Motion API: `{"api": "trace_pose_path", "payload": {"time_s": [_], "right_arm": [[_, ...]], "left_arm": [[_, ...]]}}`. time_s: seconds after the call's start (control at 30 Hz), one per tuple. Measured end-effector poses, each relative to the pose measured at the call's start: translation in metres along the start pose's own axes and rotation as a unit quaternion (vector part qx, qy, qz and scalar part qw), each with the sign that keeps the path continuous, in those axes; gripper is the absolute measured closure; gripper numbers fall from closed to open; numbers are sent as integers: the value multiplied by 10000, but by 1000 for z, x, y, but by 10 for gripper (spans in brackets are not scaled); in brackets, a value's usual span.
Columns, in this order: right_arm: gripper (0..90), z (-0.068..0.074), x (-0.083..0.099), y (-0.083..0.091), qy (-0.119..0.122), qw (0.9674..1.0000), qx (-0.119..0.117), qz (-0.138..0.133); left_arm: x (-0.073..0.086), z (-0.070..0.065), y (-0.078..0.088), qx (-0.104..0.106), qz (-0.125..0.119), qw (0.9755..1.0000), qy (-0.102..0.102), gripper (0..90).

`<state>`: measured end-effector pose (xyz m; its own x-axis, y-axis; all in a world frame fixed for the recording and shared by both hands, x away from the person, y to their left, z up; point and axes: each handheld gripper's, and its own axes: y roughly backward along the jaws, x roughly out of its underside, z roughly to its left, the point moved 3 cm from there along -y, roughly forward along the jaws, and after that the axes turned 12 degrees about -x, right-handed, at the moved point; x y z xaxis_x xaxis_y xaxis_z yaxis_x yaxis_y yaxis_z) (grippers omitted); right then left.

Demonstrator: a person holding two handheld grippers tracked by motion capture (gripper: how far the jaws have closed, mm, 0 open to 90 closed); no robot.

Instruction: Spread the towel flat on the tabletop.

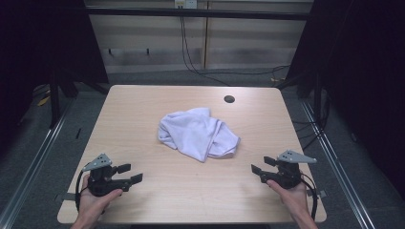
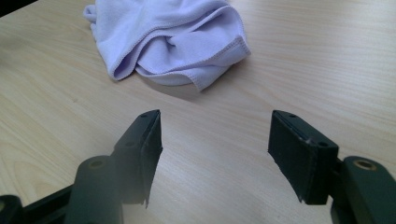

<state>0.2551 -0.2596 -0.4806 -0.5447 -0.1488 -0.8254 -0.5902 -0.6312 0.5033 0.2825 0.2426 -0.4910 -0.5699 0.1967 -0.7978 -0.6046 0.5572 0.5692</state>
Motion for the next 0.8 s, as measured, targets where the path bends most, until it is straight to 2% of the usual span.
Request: {"api": "trace_pose_path", "payload": {"time_s": [0.03,0.1,0.13,0.23,0.27,0.33,0.37,0.4,0.5,0.57,0.63,0.67,0.73,0.8], "right_arm": [[356,0,0,0,21,10000,-11,18],[355,-1,-2,-1,3,10000,-45,77],[358,-1,-4,-3,-9,9999,-99,75],[363,-1,-10,-7,71,9999,-91,103],[372,-2,-17,-14,160,9997,-123,110],[390,-3,-22,-22,174,9993,-284,172],[390,-3,-25,-27,183,9988,-401,223],[383,-4,-28,-32,199,9985,-414,307],[395,-2,-35,-46,267,9968,-586,475],[395,-1,-41,-52,342,9964,-625,452],[411,0,-47,-59,387,9944,-853,491],[416,0,-50,-63,420,9931,-955,531],[416,-2,-56,-73,486,9919,-1017,580],[415,-4,-63,-85,545,9909,-1078,601]], "left_arm": [[0,0,-2,3,42,10000,-33,274],[-1,-1,-6,209,177,9996,4,321],[-2,-2,-9,184,218,9996,-46,358],[-2,-4,-13,256,345,9991,-68,361],[-2,-9,-13,399,363,9985,-87,367],[-5,-12,-11,620,267,9977,86,395],[-6,-15,-11,578,235,9980,13,395],[-8,-17,-11,507,208,9984,-98,389],[-14,-25,-20,575,204,9980,-174,394],[-17,-31,-26,584,221,9978,-221,393],[-19,-37,-33,607,155,9977,-275,422],[-19,-39,-37,511,186,9978,-372,436],[-18,-44,-44,531,246,9972,-460,449],[-16,-47,-44,522,290,9957,-704,453]]}}
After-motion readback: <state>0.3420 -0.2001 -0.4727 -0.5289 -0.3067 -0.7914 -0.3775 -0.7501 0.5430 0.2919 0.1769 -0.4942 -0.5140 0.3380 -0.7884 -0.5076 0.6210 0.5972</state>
